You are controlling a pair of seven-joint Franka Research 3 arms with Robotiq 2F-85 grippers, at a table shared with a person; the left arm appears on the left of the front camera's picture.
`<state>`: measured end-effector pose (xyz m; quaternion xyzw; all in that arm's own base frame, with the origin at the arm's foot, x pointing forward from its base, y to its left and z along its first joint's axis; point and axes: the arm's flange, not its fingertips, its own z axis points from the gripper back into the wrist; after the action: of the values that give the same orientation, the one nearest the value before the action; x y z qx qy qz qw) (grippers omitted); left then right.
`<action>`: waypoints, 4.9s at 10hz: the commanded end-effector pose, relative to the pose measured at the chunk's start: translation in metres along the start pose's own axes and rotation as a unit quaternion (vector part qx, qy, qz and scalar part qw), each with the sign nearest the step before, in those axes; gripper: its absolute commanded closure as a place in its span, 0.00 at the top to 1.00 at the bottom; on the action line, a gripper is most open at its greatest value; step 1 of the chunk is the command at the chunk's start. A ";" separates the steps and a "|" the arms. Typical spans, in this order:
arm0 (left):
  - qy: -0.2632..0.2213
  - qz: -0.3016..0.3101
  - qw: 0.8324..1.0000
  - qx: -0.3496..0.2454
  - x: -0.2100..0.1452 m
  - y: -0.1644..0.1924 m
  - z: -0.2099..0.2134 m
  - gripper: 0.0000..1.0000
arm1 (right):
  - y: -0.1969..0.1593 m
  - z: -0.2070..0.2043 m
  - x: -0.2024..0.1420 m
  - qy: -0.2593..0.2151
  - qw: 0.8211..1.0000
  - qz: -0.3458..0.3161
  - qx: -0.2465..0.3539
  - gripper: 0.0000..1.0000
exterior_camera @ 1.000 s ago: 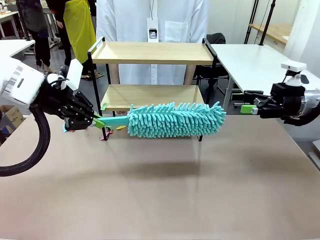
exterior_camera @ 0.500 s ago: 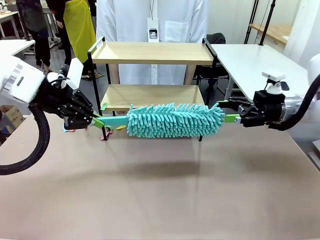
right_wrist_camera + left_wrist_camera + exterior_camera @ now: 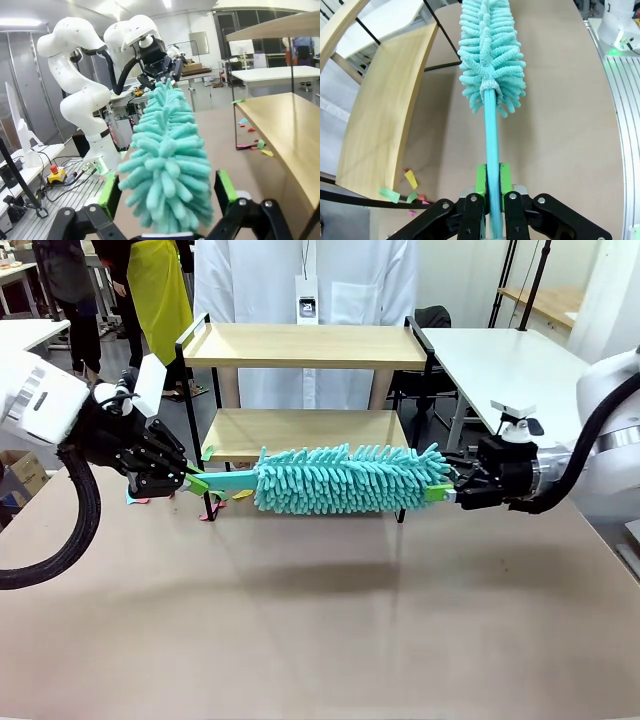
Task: Clean the shelf.
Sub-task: Hand the Duster back to the human.
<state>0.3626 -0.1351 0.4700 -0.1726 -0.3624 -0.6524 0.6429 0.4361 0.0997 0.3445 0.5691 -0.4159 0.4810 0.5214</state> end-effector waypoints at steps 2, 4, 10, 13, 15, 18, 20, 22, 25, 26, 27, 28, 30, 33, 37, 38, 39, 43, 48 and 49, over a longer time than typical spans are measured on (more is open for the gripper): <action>-0.018 -0.003 1.000 0.003 0.001 0.001 0.000 0.13 | -0.005 -0.028 -0.002 -0.011 1.000 0.014 0.003 1.00; -0.018 -0.003 1.000 0.003 0.001 0.001 0.000 0.13 | -0.008 -0.038 -0.001 -0.011 1.000 0.012 0.015 1.00; -0.018 -0.003 1.000 0.003 0.001 0.001 0.000 0.13 | -0.013 -0.041 0.000 -0.012 0.999 0.004 0.032 0.00; -0.018 -0.003 1.000 0.003 0.001 0.001 0.000 0.13 | -0.014 -0.038 0.000 -0.014 0.999 0.004 0.031 0.00; -0.018 -0.003 1.000 0.003 0.001 0.001 0.000 0.13 | -0.013 -0.037 -0.001 -0.012 1.000 0.008 0.028 0.00; 0.000 0.005 1.000 -0.002 -0.003 0.000 0.002 0.31 | -0.016 -0.036 0.002 -0.027 0.998 -0.032 0.047 0.00; -0.020 -0.007 1.000 -0.003 0.002 0.001 0.010 0.89 | -0.012 -0.029 -0.002 -0.006 1.000 0.000 0.024 0.00; -0.088 0.021 0.996 0.020 -0.008 -0.001 0.030 1.00 | -0.012 -0.029 -0.002 -0.006 1.000 0.000 0.024 0.00; -0.161 0.038 0.985 0.049 -0.031 -0.012 0.068 1.00 | -0.012 -0.029 -0.002 -0.006 1.000 0.000 0.024 0.00; -0.167 0.042 0.984 0.033 -0.047 -0.021 0.084 1.00 | -0.012 -0.029 -0.002 -0.006 1.000 0.000 0.024 0.00; -0.199 0.049 0.978 0.032 -0.065 -0.030 0.101 1.00 | -0.012 -0.029 -0.002 -0.006 1.000 0.000 0.024 0.00; -0.222 0.049 0.973 0.034 -0.080 -0.039 0.113 1.00 | -0.012 -0.029 -0.002 -0.006 1.000 0.000 0.024 0.00; -0.225 0.060 0.972 0.044 -0.096 -0.050 0.124 1.00 | -0.012 -0.029 -0.002 -0.006 1.000 0.000 0.024 0.00; -0.218 0.065 0.973 0.039 -0.085 -0.001 0.144 1.00 | -0.003 -0.023 0.020 -0.034 0.999 0.020 0.010 0.17; -0.218 0.065 0.973 0.039 -0.085 -0.001 0.144 1.00 | 0.052 0.020 0.129 -0.116 0.985 0.114 -0.056 0.17; -0.218 0.065 0.973 0.039 -0.085 -0.001 0.144 1.00 | 0.068 0.040 0.156 -0.131 0.977 0.137 -0.095 0.17; -0.218 0.065 0.973 0.039 -0.085 -0.001 0.144 1.00 | 0.078 0.060 0.174 -0.137 0.969 0.154 -0.137 0.17; -0.218 0.065 0.973 0.039 -0.085 -0.001 0.144 1.00 | 0.100 0.144 0.207 -0.174 0.903 0.171 -0.354 0.17; -0.218 0.065 0.973 0.039 -0.085 -0.001 0.144 1.00 | 0.125 0.209 0.178 -0.163 0.762 0.137 -0.612 0.17; -0.218 0.065 0.973 0.039 -0.085 -0.001 0.144 1.00 | 0.126 0.213 0.170 -0.155 0.750 0.130 -0.629 0.17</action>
<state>0.3350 0.0262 0.5069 -0.3041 -0.4948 -0.5458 0.6040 0.3669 -0.1356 0.5401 0.1464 -0.7604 0.0886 0.6266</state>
